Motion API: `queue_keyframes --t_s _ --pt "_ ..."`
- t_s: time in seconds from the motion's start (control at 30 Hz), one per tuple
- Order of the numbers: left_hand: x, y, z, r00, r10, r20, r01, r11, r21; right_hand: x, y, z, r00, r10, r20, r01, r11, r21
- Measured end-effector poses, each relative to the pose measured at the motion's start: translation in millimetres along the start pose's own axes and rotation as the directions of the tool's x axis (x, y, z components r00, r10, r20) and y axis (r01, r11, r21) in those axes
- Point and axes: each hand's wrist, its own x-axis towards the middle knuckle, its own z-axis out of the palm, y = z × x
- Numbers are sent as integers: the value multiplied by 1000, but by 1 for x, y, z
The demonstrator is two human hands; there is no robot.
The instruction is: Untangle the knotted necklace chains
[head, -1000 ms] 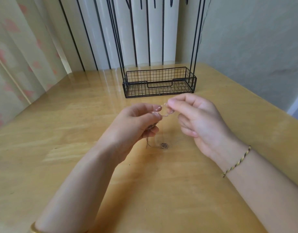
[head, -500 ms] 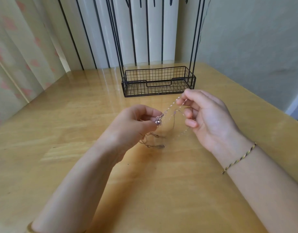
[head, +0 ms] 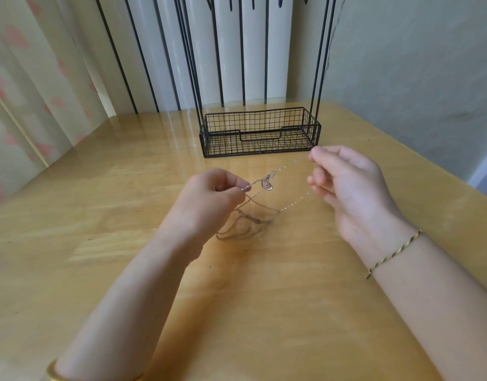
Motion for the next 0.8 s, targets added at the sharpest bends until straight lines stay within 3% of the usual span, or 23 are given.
queue_keyframes --t_s 0.1,0.17,0.3,0.47,0.57,0.67,0.8 --pt "1 -3 0 999 27 -24 -26 1000 6 0 -1 1 998 52 29 -55 991 125" --pt "2 -4 0 997 59 -47 -57 998 34 0 -1 1 999 25 23 -27 994 103" --pt "5 -4 -1 980 120 -159 -110 991 71 -1 0 -2 988 -152 28 154 977 -150" --pt "8 -4 -4 954 113 -279 -118 993 0 2 6 -3 958 -271 97 279 791 -544" --pt "8 -2 -3 947 69 -314 -107 989 -102 3 7 -4 938 -345 43 295 724 -623" --pt "7 2 -3 960 -2 -280 -82 953 -291 7 9 -5 931 -364 -17 301 795 -527" --pt "4 6 -6 967 -32 -251 -83 897 -434 9 5 -2 995 -65 -80 63 998 -29"
